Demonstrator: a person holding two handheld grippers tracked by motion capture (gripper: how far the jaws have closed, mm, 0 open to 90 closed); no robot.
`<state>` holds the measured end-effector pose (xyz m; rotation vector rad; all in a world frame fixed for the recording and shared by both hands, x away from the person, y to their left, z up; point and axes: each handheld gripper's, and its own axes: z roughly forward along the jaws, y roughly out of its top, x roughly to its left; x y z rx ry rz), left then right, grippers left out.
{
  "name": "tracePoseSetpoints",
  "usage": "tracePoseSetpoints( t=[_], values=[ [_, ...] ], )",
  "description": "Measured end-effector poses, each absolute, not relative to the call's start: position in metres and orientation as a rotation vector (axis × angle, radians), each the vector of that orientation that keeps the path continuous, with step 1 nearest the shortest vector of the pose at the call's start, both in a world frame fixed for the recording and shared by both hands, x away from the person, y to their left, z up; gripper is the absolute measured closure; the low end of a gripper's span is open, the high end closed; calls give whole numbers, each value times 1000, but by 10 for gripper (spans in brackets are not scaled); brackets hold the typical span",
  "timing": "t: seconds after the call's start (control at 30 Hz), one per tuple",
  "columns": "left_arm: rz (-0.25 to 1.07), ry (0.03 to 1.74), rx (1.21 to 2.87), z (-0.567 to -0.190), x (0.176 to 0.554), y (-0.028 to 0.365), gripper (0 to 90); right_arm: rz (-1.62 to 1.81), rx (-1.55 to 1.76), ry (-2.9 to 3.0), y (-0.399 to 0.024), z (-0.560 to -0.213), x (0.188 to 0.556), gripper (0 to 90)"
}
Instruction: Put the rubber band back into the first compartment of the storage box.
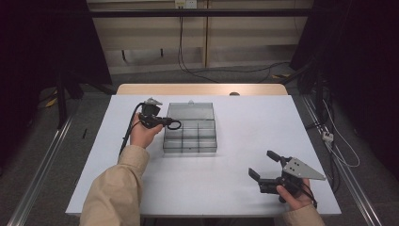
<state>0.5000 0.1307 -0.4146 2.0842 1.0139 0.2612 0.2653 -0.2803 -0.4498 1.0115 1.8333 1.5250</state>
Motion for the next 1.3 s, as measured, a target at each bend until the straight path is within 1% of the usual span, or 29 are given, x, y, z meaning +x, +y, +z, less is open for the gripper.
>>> tracePoseSetpoints(
  t=[0.63, 1.07, 1.3],
  values=[
    [252, 1011, 2102, -421, 503, 128, 871, 1526, 1012, 1836, -280, -450, 265, 52],
    [275, 1022, 2108, -422, 503, 127, 864, 1527, 1010, 1837, -280, -450, 265, 52],
    [259, 1016, 2112, -423, 503, 126, 863, 1526, 1009, 1837, -280, -450, 265, 52]
  ],
)
